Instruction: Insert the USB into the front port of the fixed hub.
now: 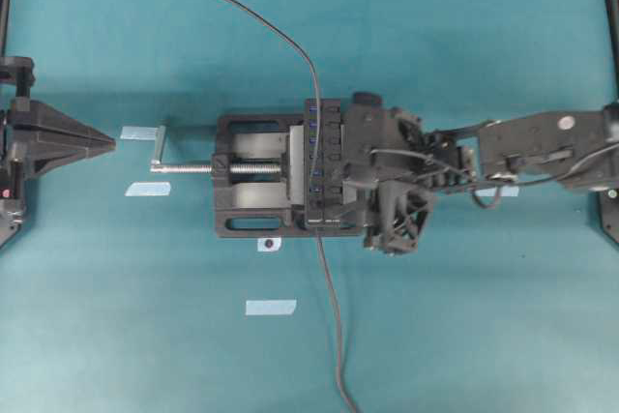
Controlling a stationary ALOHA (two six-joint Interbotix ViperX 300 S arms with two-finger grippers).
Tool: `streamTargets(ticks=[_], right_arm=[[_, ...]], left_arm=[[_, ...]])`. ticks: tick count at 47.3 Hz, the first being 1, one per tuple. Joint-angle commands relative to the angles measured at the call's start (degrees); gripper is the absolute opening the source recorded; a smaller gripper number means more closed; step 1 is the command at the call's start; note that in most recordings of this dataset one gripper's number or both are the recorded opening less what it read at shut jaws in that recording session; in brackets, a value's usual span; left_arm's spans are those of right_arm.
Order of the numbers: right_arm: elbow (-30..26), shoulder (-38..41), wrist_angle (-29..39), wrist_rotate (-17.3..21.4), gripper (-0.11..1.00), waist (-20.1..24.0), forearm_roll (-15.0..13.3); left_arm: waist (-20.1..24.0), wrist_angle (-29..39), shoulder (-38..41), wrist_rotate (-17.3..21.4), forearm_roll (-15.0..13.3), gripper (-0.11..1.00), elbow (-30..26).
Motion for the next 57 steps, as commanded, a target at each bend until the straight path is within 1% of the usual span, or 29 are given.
streamTargets(ticks=[1, 9, 28, 34, 45, 57], right_arm=[[0.26, -2.99, -0.18, 0.44, 0.66, -0.18, 0.0], [1.93, -5.89, -0.18, 0.53, 0.66, -0.18, 0.0], [6.5, -13.62, -1.23, 0.44, 0.66, -2.29, 0.09], [8.7, -15.47, -3.16, 0.44, 0.66, -2.37, 0.09], [13.01, -19.07, -9.49, 0.62, 0.66, -2.46, 0.0], [15.82, -21.62, -10.37, 0.7, 0.66, -2.46, 0.09]], left_arm=[[0.09, -0.35, 0.18, -0.09, 0.09, 0.0, -0.53], [0.09, -0.44, 0.0, -0.09, 0.09, 0.0, -0.35], [0.09, 0.0, 0.09, -0.09, 0.18, 0.0, -0.26], [0.09, 0.0, 0.0, 0.0, 0.09, 0.0, -0.26], [0.09, 0.0, -0.09, -0.09, 0.09, 0.0, 0.0], [0.09, 0.0, -0.26, -0.09, 0.18, 0.0, 0.18]])
